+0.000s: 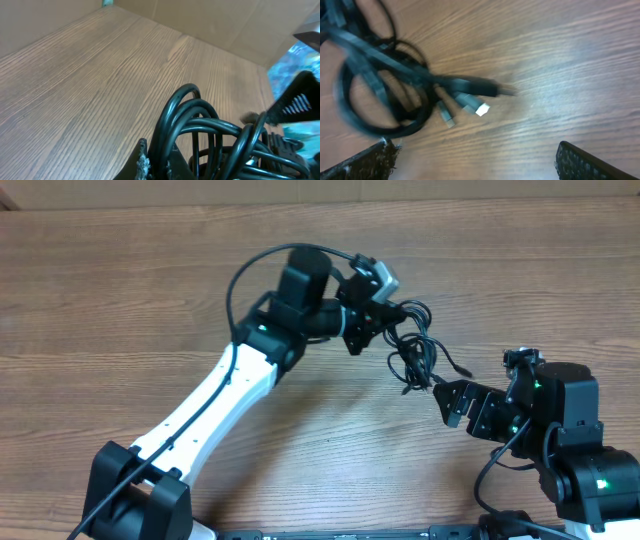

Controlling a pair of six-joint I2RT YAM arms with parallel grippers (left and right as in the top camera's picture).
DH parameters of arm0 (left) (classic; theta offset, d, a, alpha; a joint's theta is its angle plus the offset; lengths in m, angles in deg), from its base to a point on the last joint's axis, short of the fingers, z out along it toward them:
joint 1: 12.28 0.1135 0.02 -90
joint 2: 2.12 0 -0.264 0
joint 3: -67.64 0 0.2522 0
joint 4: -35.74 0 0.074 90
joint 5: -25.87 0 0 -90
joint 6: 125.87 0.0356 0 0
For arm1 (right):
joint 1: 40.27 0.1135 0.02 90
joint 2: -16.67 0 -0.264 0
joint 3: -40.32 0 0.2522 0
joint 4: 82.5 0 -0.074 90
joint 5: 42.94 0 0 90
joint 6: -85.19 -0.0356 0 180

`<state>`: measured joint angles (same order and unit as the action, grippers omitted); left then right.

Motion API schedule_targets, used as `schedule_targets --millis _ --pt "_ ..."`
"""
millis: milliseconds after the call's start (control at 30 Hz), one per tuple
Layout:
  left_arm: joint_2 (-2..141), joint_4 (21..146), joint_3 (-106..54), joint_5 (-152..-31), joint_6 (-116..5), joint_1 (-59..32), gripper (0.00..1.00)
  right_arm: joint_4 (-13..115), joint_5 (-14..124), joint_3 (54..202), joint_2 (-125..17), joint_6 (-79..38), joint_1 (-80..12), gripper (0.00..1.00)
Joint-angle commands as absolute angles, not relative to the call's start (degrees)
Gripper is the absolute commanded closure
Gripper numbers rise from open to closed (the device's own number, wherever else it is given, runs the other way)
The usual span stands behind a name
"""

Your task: Untangle cables

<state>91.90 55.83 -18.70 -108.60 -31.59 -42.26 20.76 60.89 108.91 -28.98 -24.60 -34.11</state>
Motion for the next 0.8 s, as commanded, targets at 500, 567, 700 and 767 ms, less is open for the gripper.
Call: schedule_targets --millis 500,567,700,767 --pt "90.8 54.2 -19.5 -122.0 -33.3 -41.9 0.96 23.7 69.0 109.4 -28.7 -13.2 -33.9 0.0" --pt "90.8 54.1 -19.5 -122.1 -33.4 -41.9 0.96 23.7 69.1 109.4 -28.7 -13.2 -33.9 0.0" --pt "90.8 53.9 -19.5 -122.2 -33.7 -42.0 0.96 24.4 69.9 109.4 -28.7 -13.2 -33.9 0.0" --pt "90.8 53.9 -19.5 -122.2 -33.7 -42.0 0.96 24.8 71.0 109.4 -28.7 -12.9 -33.9 0.0"
